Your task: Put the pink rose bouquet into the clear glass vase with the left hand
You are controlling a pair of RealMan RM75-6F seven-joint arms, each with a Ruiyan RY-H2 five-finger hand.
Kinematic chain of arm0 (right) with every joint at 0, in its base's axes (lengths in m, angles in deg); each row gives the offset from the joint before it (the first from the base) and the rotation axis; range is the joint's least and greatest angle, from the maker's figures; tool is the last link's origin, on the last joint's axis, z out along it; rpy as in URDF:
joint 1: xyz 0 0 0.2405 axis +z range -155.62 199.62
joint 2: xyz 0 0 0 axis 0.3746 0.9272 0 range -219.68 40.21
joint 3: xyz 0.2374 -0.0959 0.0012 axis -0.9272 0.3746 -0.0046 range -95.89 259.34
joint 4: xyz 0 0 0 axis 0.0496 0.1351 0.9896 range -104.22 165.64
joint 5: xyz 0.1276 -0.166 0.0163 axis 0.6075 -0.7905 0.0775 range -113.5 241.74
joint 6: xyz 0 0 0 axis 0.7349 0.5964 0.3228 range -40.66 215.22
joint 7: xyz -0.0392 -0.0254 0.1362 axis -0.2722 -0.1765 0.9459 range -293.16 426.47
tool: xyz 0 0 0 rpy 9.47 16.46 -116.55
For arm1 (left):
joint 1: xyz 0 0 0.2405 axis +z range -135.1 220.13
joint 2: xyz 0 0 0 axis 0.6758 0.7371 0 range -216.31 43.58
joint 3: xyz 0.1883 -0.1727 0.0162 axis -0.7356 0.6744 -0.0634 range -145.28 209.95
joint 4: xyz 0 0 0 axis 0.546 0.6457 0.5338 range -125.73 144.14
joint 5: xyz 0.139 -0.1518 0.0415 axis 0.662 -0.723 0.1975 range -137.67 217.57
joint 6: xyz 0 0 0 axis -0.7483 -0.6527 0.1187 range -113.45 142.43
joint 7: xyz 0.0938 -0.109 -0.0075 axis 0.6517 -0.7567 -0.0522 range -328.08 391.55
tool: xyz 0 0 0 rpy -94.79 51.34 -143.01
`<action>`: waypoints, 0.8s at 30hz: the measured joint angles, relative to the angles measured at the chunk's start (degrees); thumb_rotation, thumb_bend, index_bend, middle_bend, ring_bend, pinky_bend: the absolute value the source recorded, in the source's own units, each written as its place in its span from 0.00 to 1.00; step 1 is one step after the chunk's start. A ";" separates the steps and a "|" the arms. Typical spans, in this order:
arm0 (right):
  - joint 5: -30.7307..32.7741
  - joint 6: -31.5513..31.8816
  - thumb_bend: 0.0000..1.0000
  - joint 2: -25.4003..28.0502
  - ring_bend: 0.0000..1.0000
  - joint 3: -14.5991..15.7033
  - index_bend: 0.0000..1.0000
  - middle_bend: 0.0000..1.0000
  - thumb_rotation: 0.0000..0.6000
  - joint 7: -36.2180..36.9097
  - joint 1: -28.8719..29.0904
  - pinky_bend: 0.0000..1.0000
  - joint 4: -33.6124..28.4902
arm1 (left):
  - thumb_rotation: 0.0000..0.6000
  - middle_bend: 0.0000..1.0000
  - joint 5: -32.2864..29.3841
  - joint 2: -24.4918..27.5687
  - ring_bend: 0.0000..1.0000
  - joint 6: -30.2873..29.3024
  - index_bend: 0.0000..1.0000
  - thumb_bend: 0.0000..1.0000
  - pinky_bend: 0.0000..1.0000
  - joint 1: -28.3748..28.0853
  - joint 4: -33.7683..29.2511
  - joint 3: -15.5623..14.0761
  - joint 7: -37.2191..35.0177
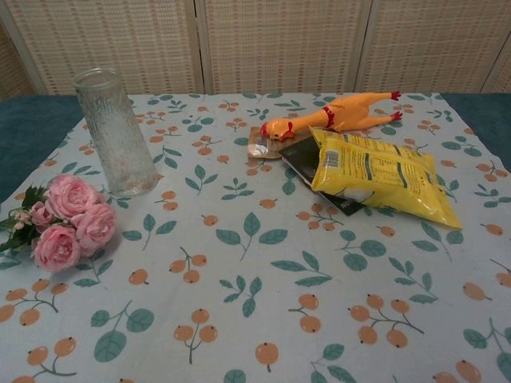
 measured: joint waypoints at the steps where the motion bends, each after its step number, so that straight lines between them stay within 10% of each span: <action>1: -0.07 0.23 0.14 0.04 0.00 -0.02 0.00 0.00 1.00 -0.08 -0.10 0.00 -0.06 | 1.00 0.00 0.04 -0.02 0.00 0.12 0.00 0.37 0.05 -0.04 -0.02 -0.07 -0.28; 24: -0.39 0.02 0.14 1.04 0.00 0.30 0.00 0.00 1.00 0.77 -0.46 0.00 -0.76 | 1.00 0.00 -8.17 -6.32 0.00 33.15 0.00 0.36 0.04 -17.35 2.27 1.73 -7.40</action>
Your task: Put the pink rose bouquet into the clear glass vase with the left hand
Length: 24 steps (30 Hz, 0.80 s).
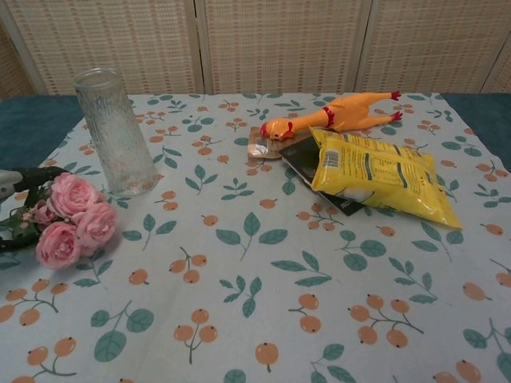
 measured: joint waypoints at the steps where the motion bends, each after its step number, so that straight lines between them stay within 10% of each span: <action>1: 0.02 -0.14 0.14 -0.06 0.00 0.01 0.00 0.00 1.00 -0.07 0.04 0.00 0.00 | 1.00 0.00 -0.16 -0.44 0.00 0.39 0.00 0.36 0.05 -0.50 0.37 0.12 0.09; 15: 0.53 -1.81 0.14 -0.25 0.00 0.13 0.00 0.00 1.00 -0.49 0.56 0.00 0.03 | 1.00 0.01 -2.60 -1.89 0.00 2.20 0.04 0.36 0.06 -3.27 -1.35 0.45 8.15; 24: 0.43 -2.05 0.14 -0.19 0.00 0.27 0.00 0.00 1.00 -0.44 0.65 0.00 -0.04 | 1.00 0.53 -6.74 -4.73 0.20 1.02 0.52 0.46 0.08 -3.52 0.08 1.16 16.96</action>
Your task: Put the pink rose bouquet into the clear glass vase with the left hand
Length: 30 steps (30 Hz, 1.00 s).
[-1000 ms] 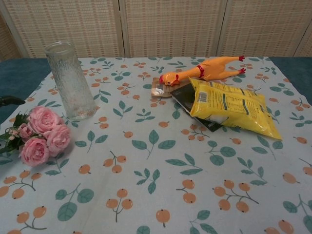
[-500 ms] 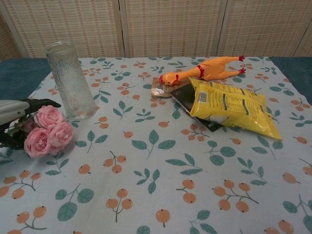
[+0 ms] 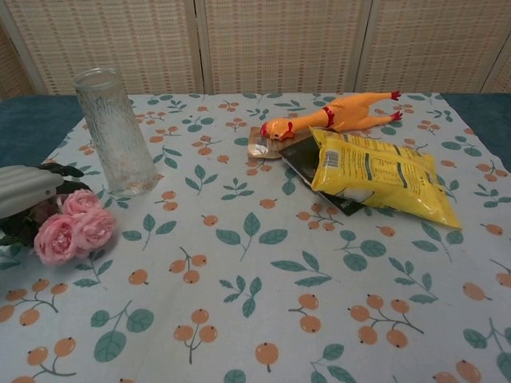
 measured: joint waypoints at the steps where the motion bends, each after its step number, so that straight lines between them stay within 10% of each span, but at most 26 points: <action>1: 0.00 -0.02 0.14 0.00 0.00 -0.01 0.00 0.00 1.00 0.04 0.01 0.00 0.00 | 1.00 0.60 -0.45 -0.44 0.25 -0.63 0.58 0.48 0.08 0.10 0.30 0.14 0.90; 11: -0.08 0.10 0.14 0.12 0.00 0.05 0.00 0.00 1.00 0.26 -0.03 0.00 -0.01 | 1.00 0.84 -0.67 -2.78 0.47 -7.08 0.80 0.61 0.13 1.80 1.67 1.99 -0.99; 23: -0.09 -0.66 0.14 -0.10 0.00 0.26 0.00 0.00 1.00 -0.03 0.19 0.00 0.01 | 1.00 0.86 2.94 1.83 0.48 -25.10 0.81 0.62 0.15 7.46 -5.13 9.06 -40.12; 30: 0.14 -0.78 0.14 -0.08 0.00 0.26 0.00 0.00 1.00 -0.07 0.19 0.00 -0.01 | 1.00 0.86 -0.26 8.13 0.48 -28.54 0.82 0.62 0.15 8.33 -15.73 20.06 -58.79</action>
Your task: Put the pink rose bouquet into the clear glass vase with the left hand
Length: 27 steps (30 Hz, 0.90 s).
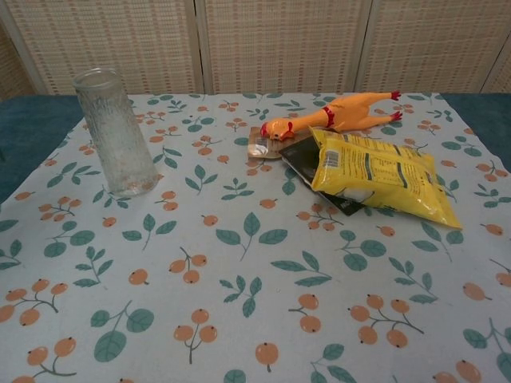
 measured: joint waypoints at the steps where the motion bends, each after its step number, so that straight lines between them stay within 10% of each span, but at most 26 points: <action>1: 0.03 -0.03 0.14 0.00 0.00 0.00 0.00 0.00 1.00 -0.03 0.00 0.00 -0.02 | 1.00 0.86 -0.57 0.50 0.48 -0.14 0.82 0.62 0.15 -0.20 -1.08 1.36 -1.09; 12: 0.22 -0.76 0.14 -0.02 0.00 0.14 0.00 0.00 1.00 -0.26 0.23 0.00 0.19 | 1.00 0.86 -9.38 3.08 0.48 7.33 0.82 0.61 0.15 -10.25 -4.36 12.26 -1.42; 27: 0.38 -0.81 0.14 0.53 0.00 0.21 0.00 0.00 1.00 0.21 0.25 0.00 -0.03 | 1.00 0.86 -10.10 -3.65 0.48 9.36 0.81 0.60 0.14 -17.55 5.96 10.82 4.34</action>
